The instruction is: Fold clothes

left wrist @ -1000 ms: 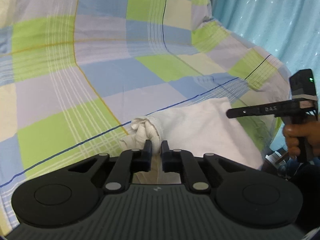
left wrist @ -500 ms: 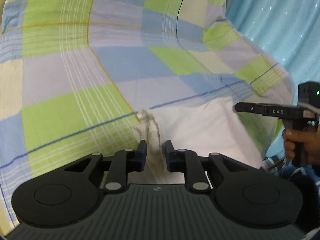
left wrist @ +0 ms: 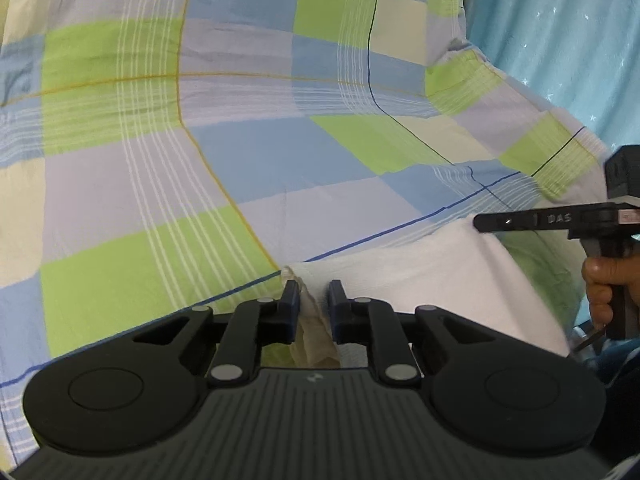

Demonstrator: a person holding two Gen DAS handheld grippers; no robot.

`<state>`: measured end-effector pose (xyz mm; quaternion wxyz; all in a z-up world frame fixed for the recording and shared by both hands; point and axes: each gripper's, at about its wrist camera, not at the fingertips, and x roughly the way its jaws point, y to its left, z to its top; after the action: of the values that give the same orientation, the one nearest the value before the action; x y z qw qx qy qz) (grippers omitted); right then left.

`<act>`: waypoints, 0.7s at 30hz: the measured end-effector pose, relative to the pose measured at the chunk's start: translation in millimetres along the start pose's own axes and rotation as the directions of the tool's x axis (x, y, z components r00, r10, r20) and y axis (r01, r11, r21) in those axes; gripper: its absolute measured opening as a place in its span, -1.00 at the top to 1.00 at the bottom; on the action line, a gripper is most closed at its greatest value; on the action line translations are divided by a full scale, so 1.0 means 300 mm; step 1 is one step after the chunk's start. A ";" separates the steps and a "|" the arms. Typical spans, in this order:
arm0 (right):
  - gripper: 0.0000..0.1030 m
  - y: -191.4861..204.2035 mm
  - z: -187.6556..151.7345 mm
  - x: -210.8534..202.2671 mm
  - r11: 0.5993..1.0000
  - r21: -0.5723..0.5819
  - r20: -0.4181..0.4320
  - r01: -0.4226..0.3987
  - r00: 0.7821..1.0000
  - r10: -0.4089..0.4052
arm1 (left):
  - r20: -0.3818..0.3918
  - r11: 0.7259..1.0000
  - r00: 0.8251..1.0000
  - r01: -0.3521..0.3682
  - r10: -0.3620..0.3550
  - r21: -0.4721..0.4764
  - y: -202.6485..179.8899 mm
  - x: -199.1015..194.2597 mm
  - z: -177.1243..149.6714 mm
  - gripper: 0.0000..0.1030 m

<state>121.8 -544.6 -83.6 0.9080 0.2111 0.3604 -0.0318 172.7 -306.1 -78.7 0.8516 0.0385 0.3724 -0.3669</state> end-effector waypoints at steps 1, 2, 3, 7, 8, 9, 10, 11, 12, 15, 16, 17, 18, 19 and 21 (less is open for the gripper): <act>0.57 -0.008 0.000 -0.009 1.000 0.008 0.008 0.011 1.000 -0.011 | 0.000 1.000 1.000 0.001 -0.001 -0.007 0.003 -0.001 0.000 0.75; 0.57 -0.010 -0.002 -0.027 1.000 0.010 0.020 0.020 1.000 -0.020 | 0.000 1.000 1.000 0.002 -0.002 -0.011 0.007 -0.006 0.002 0.74; 0.56 -0.008 -0.006 -0.051 1.000 0.010 0.034 0.028 0.999 -0.029 | 0.000 1.000 1.000 0.003 -0.003 -0.016 0.012 -0.011 0.005 0.71; 0.57 0.023 -0.060 -0.174 1.000 -0.004 0.068 0.023 0.997 -0.023 | 0.033 0.998 0.998 -0.062 0.061 0.027 0.002 -0.071 0.019 0.76; 0.57 0.032 -0.081 -0.209 1.000 -0.005 0.075 0.006 0.997 -0.006 | 0.046 0.996 0.996 -0.073 0.070 0.050 -0.012 -0.092 0.020 0.76; 0.57 0.049 -0.109 -0.235 1.000 -0.006 0.074 -0.011 0.997 0.011 | 0.049 0.996 0.997 -0.059 0.056 0.066 -0.029 -0.108 0.020 0.76; 0.57 0.071 -0.140 -0.254 1.000 -0.007 0.069 -0.028 0.997 0.029 | 0.050 0.996 0.998 -0.042 0.038 0.082 -0.047 -0.122 0.020 0.76; 0.57 0.093 -0.171 -0.274 0.999 -0.008 0.063 -0.046 0.997 0.047 | 0.044 0.995 0.999 -0.016 0.011 0.098 -0.070 -0.131 0.018 0.75; 0.57 0.121 -0.211 -0.289 0.998 -0.012 0.054 -0.068 0.996 0.068 | 0.035 0.993 0.999 0.011 -0.015 0.116 -0.098 -0.134 0.016 0.75; 0.58 0.185 -0.303 -0.299 0.996 -0.035 -0.003 -0.081 0.997 0.081 | -0.022 0.979 0.996 0.085 -0.083 0.183 -0.191 -0.111 0.004 0.74; 0.60 0.194 -0.336 -0.297 0.996 -0.038 -0.025 -0.077 0.997 0.076 | -0.043 0.973 0.994 0.104 -0.097 0.207 -0.220 -0.096 -0.004 0.72; 0.60 0.194 -0.363 -0.297 0.998 -0.037 -0.040 -0.053 0.998 0.052 | -0.074 0.965 0.993 0.104 -0.089 0.239 -0.239 -0.073 -0.019 0.72; 0.60 0.188 -0.382 -0.307 0.999 -0.036 -0.042 -0.021 0.999 0.019 | -0.106 0.957 0.991 0.103 -0.076 0.272 -0.256 -0.050 -0.035 0.70; 0.56 0.184 -0.392 -0.324 0.999 -0.048 -0.036 0.016 0.999 -0.018 | -0.138 0.947 0.989 0.102 -0.062 0.305 -0.274 -0.027 -0.051 0.69; 0.45 0.185 -0.406 -0.364 0.990 -0.109 -0.021 0.093 0.995 -0.096 | -0.141 0.926 0.990 0.075 -0.024 0.369 -0.290 -0.024 -0.082 0.70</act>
<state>-25.2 -455.0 -69.9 0.9107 0.1450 0.3832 -0.0526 97.8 -356.9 -73.5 0.7922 0.2150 0.3530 -0.4490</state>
